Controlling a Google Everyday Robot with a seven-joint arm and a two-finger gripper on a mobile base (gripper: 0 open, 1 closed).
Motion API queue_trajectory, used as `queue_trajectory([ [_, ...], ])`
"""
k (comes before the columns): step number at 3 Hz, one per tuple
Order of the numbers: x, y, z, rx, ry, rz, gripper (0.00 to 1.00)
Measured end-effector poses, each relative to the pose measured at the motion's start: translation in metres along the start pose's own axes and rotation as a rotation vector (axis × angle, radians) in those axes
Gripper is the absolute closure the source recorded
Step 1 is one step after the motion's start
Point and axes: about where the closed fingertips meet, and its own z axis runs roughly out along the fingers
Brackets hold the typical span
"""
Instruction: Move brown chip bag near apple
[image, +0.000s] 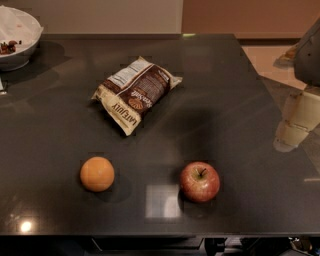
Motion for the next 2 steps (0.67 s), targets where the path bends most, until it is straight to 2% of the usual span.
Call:
queue_trajectory([
  [1, 0.0, 0.0, 0.0, 0.0, 0.0, 0.0, 0.0],
  [2, -0.013, -0.015, 0.001, 0.019, -0.015, -0.058, 0.0],
])
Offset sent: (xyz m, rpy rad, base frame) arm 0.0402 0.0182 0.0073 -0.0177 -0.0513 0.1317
